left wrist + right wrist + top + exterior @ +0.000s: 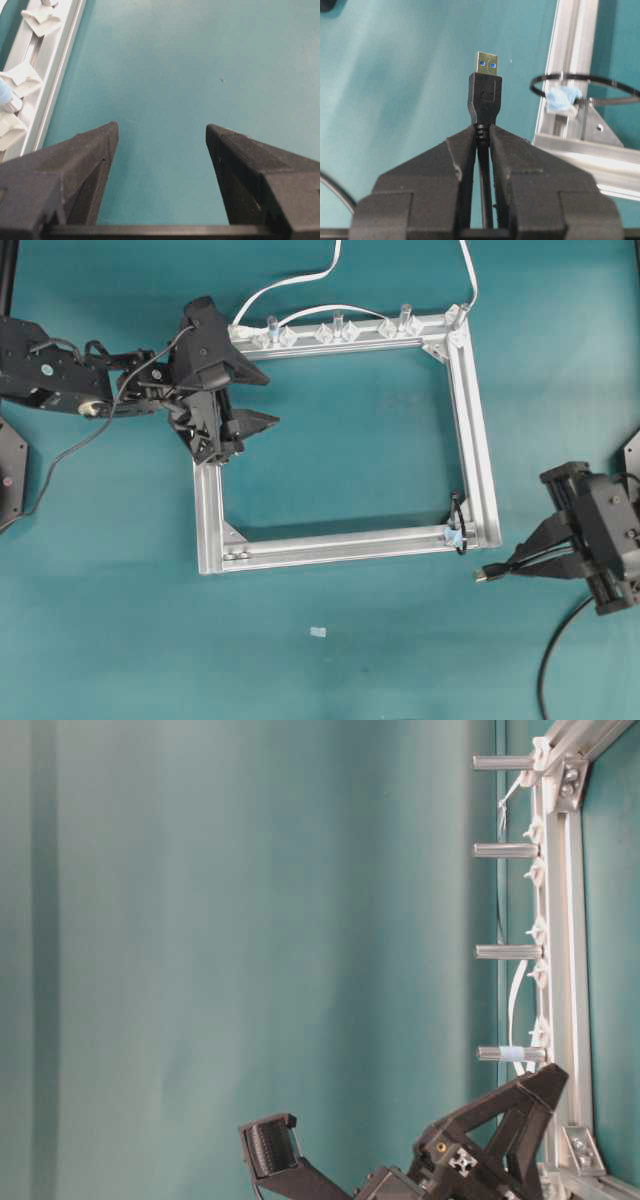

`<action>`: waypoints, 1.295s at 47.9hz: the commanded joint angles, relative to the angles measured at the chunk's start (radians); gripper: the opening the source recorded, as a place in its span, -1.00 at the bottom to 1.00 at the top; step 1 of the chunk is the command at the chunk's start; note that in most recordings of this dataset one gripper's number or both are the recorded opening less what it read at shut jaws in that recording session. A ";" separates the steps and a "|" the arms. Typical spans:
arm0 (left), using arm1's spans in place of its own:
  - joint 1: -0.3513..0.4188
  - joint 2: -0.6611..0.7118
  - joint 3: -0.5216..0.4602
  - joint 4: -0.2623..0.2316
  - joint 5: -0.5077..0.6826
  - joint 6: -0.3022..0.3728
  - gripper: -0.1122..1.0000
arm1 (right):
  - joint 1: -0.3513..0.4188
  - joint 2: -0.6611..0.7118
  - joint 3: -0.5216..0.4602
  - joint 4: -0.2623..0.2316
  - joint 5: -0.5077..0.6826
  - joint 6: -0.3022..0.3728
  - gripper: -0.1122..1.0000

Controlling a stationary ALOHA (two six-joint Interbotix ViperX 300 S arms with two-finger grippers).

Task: Insert the wire through the string loop located on the right side.
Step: 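Align the USB plug under the black zip-tie loop with the right gripper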

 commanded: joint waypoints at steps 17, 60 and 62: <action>-0.002 -0.023 -0.032 0.000 0.006 -0.009 0.48 | 0.003 -0.034 0.038 -0.005 0.003 0.000 -0.59; -0.003 -0.021 -0.037 0.000 0.006 -0.009 0.48 | -0.153 -0.026 0.066 -0.097 -0.017 -0.002 -0.59; -0.003 -0.023 -0.037 0.000 0.006 -0.009 0.48 | -0.153 -0.026 0.066 -0.097 -0.017 -0.002 -0.59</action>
